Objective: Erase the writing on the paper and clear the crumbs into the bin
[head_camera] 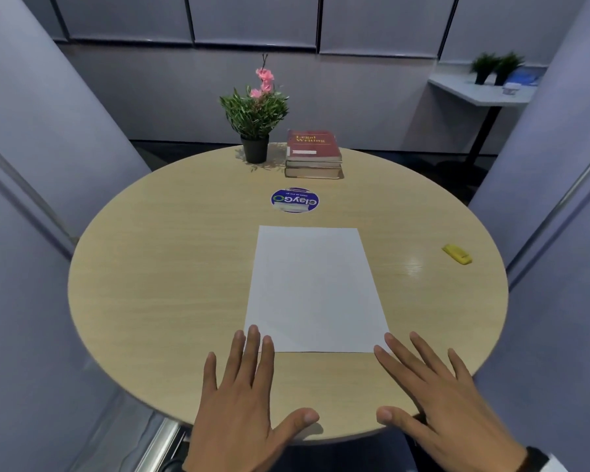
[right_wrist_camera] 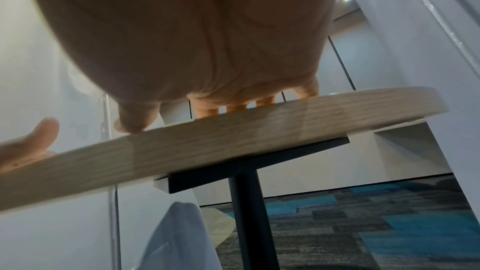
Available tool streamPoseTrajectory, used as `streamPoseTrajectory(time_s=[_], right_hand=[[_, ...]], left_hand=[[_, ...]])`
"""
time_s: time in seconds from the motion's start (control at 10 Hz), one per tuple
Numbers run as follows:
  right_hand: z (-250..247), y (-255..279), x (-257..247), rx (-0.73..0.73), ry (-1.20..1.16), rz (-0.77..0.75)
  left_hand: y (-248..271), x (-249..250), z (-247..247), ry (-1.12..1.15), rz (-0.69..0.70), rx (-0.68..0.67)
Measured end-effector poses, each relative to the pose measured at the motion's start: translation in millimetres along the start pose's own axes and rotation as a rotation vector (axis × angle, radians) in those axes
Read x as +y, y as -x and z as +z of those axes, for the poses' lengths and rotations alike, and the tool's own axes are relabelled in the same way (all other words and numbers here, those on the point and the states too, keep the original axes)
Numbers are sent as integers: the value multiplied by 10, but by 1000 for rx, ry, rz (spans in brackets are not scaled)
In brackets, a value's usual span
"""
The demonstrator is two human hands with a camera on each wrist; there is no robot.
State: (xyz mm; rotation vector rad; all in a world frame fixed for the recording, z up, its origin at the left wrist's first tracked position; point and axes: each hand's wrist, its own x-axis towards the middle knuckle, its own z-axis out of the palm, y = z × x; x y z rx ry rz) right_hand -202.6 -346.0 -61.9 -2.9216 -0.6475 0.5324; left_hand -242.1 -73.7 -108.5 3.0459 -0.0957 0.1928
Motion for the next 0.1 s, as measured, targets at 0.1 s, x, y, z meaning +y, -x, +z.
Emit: streamPoseTrajectory(time_s=[0.1], right_hand=[[-157,3,8,33,20,22]], left_hand=[[2,-211,-32,-18,-3,89]])
